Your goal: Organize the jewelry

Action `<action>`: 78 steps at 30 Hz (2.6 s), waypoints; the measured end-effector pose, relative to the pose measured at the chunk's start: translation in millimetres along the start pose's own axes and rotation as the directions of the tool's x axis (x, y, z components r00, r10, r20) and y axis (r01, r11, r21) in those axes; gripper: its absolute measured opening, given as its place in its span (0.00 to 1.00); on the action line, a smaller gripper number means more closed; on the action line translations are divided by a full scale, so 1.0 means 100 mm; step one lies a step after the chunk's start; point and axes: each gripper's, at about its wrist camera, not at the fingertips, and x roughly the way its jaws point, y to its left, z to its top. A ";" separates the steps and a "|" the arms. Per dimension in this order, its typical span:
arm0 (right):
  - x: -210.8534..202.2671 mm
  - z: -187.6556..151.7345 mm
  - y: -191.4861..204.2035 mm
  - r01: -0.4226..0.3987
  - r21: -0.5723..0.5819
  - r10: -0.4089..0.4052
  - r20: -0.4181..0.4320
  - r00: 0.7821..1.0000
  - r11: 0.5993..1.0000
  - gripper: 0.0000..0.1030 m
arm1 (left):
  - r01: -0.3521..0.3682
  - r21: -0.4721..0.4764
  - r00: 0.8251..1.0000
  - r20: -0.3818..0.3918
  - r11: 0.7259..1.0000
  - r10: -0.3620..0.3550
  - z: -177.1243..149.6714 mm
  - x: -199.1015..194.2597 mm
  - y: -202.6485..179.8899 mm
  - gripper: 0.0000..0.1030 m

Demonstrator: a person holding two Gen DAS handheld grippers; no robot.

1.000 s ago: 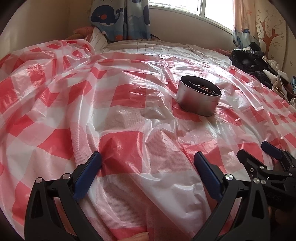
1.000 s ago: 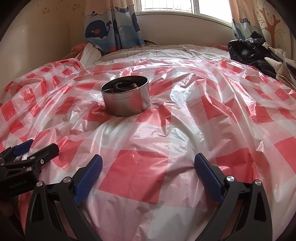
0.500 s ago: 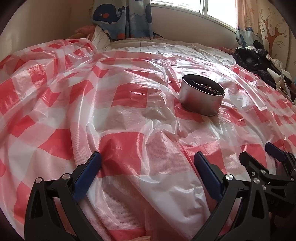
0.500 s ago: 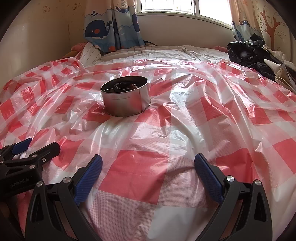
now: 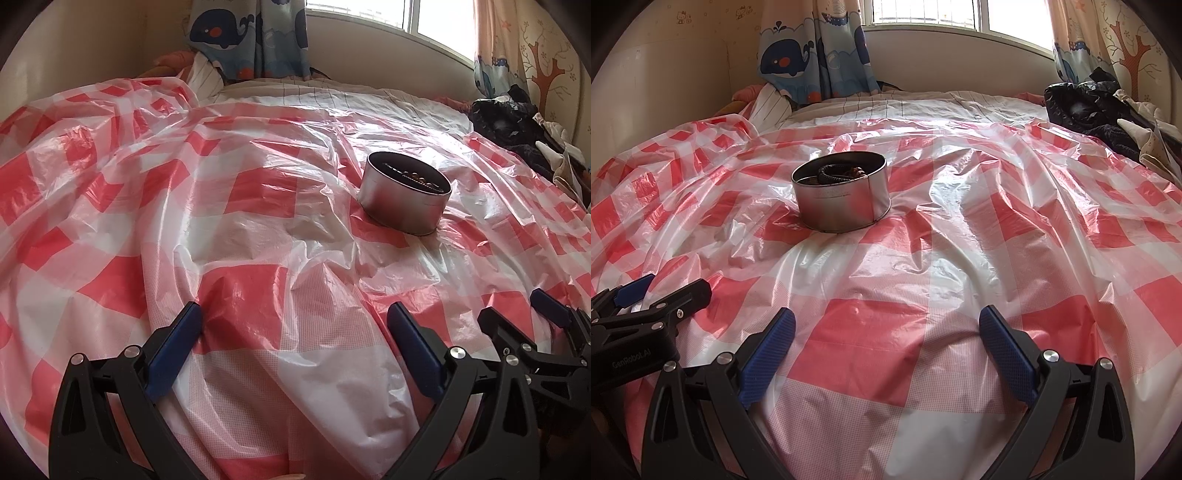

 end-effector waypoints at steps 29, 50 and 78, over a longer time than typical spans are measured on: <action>-0.04 -0.03 0.04 0.050 -0.014 -0.049 0.030 0.998 0.999 0.93 | -0.006 0.000 1.000 -0.005 1.000 0.006 0.00 0.02 0.00 0.93; -0.02 -0.04 0.03 0.060 -0.019 -0.060 0.025 0.998 0.998 0.93 | -0.007 0.001 1.000 -0.005 1.000 0.007 0.00 0.02 0.00 0.93; -0.02 -0.04 0.03 0.061 -0.022 -0.060 0.024 0.998 0.998 0.93 | -0.008 0.003 1.000 -0.006 1.000 0.008 0.01 0.01 -0.01 0.93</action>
